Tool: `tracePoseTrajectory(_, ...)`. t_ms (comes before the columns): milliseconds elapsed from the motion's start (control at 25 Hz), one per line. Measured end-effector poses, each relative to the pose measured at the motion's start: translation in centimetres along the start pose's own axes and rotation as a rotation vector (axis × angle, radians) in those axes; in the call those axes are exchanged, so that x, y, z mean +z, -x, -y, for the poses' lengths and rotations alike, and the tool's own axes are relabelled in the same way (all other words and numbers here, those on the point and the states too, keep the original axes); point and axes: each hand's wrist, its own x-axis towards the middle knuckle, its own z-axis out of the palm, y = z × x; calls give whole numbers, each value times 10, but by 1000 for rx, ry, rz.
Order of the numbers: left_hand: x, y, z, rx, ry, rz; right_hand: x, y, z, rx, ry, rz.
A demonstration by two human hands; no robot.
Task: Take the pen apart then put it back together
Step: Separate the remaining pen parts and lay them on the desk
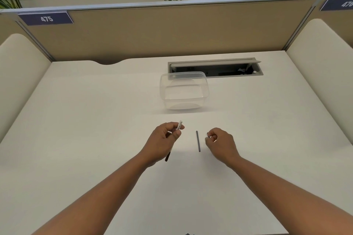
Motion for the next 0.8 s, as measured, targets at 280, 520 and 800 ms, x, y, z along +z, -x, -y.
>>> tracePoseTrajectory(280,0,2,6,37,-20,-59,6,5,7,-25,92,104)
tracePoseTrajectory(520,-1,2,12,8,76,-106,10,18,17,-60,8,198)
tracePoseTrajectory(800,3,-3,10,-223,667,-215,3,39,47,213,-711,528)
